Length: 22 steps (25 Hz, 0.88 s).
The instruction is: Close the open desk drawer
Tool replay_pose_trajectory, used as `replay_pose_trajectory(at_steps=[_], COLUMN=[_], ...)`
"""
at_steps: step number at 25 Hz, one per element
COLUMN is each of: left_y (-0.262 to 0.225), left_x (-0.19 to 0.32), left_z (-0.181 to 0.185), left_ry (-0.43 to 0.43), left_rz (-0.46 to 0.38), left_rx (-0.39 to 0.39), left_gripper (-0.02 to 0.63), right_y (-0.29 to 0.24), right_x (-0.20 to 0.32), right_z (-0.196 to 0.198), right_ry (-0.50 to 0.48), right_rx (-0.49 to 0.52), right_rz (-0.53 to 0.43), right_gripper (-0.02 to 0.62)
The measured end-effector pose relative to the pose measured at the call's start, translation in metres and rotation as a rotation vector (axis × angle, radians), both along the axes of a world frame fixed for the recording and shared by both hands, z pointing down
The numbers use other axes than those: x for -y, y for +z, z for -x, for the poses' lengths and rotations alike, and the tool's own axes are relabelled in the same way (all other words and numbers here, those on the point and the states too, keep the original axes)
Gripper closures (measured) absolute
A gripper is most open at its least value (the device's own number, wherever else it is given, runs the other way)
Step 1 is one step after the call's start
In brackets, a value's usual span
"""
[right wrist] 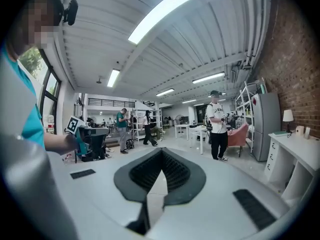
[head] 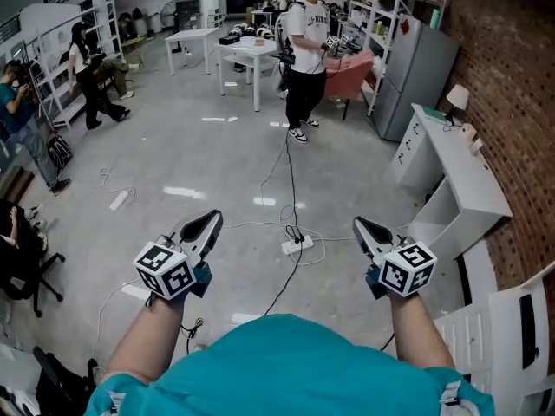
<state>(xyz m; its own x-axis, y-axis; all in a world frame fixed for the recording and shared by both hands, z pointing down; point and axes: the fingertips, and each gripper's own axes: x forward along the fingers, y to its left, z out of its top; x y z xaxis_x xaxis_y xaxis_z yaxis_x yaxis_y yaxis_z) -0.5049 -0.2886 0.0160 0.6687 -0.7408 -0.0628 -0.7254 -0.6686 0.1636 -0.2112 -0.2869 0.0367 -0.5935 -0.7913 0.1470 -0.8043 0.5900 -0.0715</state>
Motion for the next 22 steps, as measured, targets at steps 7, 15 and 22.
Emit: replay_pose_trajectory(at_steps=[7,15,22], left_y=[-0.001,-0.007,-0.005], left_x=[-0.006,-0.012,-0.018], left_z=[-0.002,-0.008,-0.008], left_ry=[0.004,0.013,0.019], left_rz=[-0.006,-0.008,-0.008], left_rx=[0.037,0.035,0.045], left_gripper=[0.584,0.584,0.584], right_y=[-0.001,-0.002,-0.003], right_x=[-0.005,-0.008,-0.013], right_z=[0.005,0.002,0.003], right_ry=[-0.008,-0.010,-0.010], right_rx=[0.013,0.011,0.000], right_rz=[0.003,0.011,0.000], right_gripper=[0.575,0.575,0.575])
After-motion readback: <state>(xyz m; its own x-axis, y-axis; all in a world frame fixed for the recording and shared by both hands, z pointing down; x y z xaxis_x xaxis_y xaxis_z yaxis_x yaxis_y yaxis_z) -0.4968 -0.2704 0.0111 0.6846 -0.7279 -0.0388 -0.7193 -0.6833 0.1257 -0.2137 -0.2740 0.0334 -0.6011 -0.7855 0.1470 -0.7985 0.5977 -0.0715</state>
